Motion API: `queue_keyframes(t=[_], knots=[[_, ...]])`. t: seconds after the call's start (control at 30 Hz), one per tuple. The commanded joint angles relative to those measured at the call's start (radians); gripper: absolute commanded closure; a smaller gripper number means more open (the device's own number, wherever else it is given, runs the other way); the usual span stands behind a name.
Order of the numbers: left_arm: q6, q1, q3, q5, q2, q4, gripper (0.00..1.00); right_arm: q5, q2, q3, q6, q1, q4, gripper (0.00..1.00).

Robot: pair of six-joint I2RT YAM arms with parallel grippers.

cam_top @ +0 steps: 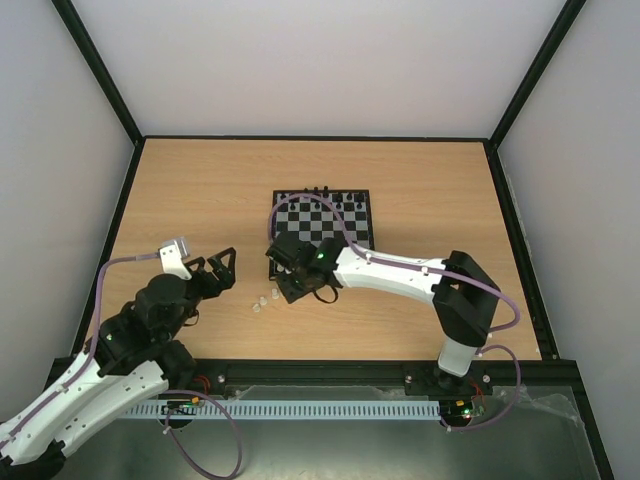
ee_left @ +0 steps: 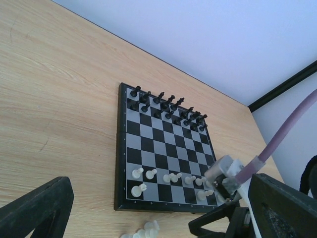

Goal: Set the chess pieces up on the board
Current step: Pick up the chess piece at the center of the board.

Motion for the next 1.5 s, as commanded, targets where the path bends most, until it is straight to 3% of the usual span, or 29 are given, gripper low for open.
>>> queue_keyframes(t=[0.0,0.57,1.47], knots=[[-0.01,-0.002,0.028,0.0,-0.009,-0.018,0.01,0.019,0.044,0.068,0.009,0.05,-0.047,0.52],[-0.026,-0.002,0.083,-0.017,-0.169,-0.072,0.01,-0.019,0.183,0.204,0.005,0.13,-0.059,0.53],[-0.021,-0.002,0.098,-0.027,-0.216,-0.106,0.01,0.119,0.363,0.382,0.033,0.143,-0.14,0.72]])
